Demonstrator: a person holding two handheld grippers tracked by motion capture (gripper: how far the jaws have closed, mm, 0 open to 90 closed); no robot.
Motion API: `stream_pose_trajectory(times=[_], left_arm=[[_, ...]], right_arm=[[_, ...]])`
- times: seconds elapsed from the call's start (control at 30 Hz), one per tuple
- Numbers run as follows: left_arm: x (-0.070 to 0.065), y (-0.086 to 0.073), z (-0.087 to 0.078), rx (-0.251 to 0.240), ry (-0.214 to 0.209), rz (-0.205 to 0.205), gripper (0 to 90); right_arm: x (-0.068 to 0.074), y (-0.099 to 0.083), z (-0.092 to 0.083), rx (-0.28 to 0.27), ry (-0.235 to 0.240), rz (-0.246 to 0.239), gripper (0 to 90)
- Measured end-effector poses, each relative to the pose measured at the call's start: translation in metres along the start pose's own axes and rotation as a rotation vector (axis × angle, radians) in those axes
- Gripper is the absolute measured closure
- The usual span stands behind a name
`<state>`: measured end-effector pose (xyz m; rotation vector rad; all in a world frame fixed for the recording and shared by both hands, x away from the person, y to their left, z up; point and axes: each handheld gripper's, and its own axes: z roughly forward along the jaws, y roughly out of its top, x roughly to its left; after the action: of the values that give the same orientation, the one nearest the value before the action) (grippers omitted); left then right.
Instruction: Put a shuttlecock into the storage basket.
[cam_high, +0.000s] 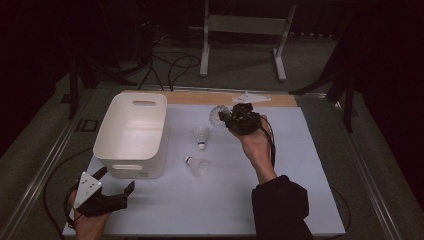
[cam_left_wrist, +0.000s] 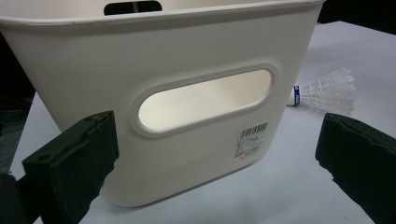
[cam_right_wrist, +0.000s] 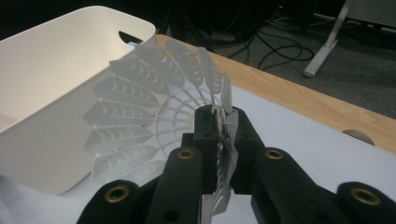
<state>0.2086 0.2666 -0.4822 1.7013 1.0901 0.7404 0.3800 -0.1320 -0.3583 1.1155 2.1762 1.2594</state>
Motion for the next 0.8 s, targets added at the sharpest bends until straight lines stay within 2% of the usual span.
stream_pose_trajectory(times=[0.5, 0.8], left_arm=[[0.000, 0.000, 0.000, 0.000, 0.000, 0.003, 0.2], [0.000, 0.000, 0.000, 0.000, 0.000, 0.003, 0.2]], right_arm=[[-0.001, 0.008, 0.010, -0.015, 0.047, 0.045, 84.2], [0.003, 0.014, 0.016, -0.018, 0.056, 0.035, 84.2]])
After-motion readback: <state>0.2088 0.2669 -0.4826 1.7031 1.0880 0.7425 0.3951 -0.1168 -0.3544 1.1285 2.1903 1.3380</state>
